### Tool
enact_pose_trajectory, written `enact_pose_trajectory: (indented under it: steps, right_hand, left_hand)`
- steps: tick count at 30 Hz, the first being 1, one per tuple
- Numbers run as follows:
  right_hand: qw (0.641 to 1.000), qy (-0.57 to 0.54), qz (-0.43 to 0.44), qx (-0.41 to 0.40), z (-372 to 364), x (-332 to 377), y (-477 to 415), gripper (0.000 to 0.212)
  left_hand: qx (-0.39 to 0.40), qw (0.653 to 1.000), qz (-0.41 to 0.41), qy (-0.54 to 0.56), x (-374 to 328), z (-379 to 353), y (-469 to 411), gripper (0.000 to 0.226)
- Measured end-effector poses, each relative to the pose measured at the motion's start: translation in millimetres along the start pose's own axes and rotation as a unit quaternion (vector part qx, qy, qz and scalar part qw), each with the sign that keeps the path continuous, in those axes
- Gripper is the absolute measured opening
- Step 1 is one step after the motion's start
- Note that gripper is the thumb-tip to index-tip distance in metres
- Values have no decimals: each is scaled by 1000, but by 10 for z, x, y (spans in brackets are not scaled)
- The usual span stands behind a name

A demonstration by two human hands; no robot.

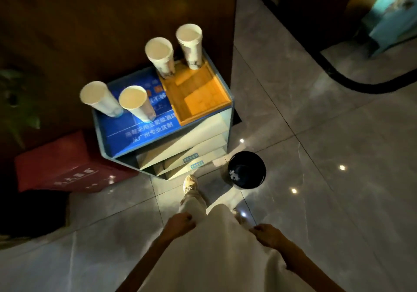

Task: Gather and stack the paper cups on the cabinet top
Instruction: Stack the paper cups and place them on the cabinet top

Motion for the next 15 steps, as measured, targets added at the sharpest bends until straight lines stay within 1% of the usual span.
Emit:
enact_pose_trajectory:
  steps: [3,5,8,12,15]
  right_hand:
    - [995,79,5,54,33,118,-49,43]
    - [992,109,7,57,57,219,-87,44]
    - [986,148,26,71,87,321,-109,38]
    - [990,142,21,12,260,698,-90,39]
    - [985,168,29,-5,355,880,-135,36]
  left_hand:
    - [-7,999,8,33,25,77,21,43]
    - [1,999,17,45,88,111,-13,44]
    - [11,998,22,59,72,184,-15,45]
    - [-40,996,0,75,49,526,-17,42]
    - [-69,995,-32,57,-24,742,-33,38]
Point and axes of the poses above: each hand's wrist, its own y-axis away from the middle knuckle, its own z-axis out of the back of the hand, x = y × z, the point moved 4 cm from there along -y, towards the middle knuckle, and after that the axes turned 6 degrees about z, right-handed, at the moved point
